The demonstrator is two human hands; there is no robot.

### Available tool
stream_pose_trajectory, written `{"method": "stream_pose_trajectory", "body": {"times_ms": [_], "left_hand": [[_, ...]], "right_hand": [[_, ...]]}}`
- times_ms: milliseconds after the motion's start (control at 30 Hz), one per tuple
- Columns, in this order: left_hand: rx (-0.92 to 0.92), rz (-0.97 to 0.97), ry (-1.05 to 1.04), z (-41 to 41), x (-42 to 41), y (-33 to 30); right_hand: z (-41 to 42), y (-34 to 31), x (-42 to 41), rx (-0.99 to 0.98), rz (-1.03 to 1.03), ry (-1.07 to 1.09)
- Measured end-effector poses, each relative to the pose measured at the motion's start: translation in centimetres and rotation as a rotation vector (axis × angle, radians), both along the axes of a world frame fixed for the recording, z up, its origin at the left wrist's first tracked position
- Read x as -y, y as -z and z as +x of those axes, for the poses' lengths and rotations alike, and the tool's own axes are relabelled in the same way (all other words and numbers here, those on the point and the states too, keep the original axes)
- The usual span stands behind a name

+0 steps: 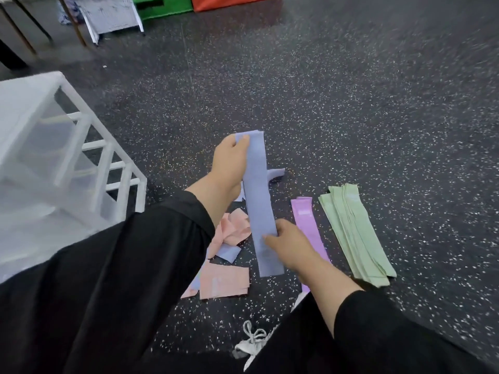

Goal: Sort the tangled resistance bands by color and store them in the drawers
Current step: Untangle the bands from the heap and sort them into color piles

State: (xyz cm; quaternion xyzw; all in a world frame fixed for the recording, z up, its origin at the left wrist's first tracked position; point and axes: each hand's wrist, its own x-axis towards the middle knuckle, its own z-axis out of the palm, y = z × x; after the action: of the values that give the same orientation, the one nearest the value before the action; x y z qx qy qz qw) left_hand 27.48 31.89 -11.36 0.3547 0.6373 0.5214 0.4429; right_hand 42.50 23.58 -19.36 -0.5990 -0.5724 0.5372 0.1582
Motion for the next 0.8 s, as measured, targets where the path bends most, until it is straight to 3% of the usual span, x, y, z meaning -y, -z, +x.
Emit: {"method": "stream_pose_trajectory", "body": {"times_ms": [333,433,467,567,700,800], "left_hand": [[-0.023,-0.317,0.032,1.9,-5.2,12.4],[0.037,-0.416,0.155,2.4,-6.1,14.5],[-0.03,-0.476,0.245,2.2,-6.4,15.1],[-0.512,-0.51,0.395,1.0,-6.4,16.6],[-0.818,-0.292,0.292,-1.4,-2.9,19.2],[-1.056,-0.257,0.335,-3.9,0.1,21.5]], "right_hand": [[-0.3,5.9,-4.2,0.221,-0.287,-0.079],[0.0,7.0,-5.5,0.317,-0.502,-0.107],[0.3,7.6,-5.9,0.43,-0.502,-0.202],[0.6,9.3,-7.3,0.7,-0.22,-0.343],[-0.9,11.2,-9.8,0.641,0.053,-0.355],[-2.1,12.0,-11.1,0.641,0.096,-0.47]]}}
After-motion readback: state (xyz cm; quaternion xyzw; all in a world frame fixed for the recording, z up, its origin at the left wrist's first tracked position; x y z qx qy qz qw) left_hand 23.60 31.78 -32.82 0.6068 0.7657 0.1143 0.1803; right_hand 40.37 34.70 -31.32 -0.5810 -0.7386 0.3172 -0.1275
